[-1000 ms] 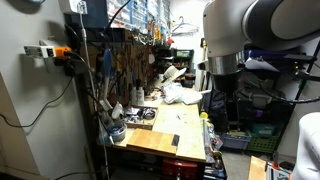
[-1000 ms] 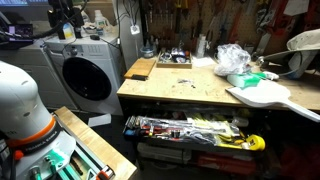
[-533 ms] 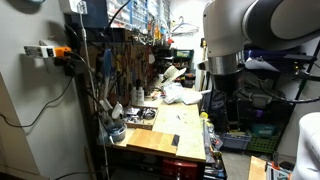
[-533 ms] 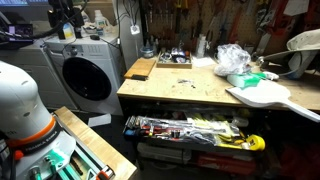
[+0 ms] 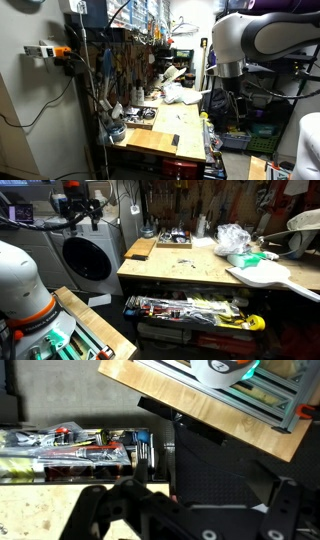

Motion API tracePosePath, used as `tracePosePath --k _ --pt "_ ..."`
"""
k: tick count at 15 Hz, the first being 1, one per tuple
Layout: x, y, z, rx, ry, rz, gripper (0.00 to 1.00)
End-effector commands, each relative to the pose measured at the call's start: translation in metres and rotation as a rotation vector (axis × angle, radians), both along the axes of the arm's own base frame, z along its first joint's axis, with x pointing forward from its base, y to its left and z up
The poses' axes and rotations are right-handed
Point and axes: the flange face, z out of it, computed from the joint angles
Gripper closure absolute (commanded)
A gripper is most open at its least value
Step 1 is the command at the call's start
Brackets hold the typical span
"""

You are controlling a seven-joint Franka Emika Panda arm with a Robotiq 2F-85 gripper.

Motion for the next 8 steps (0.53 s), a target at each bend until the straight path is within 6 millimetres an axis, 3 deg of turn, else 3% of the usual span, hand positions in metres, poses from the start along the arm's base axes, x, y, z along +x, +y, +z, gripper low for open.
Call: tracePosePath --k 1,8 --pt "-0.013 -0.055 -0.024 0.046 -0.067 0.118 0.0" --pt "0.008 -0.168 -0.068 0.247 -0.298 0.082 0.0"
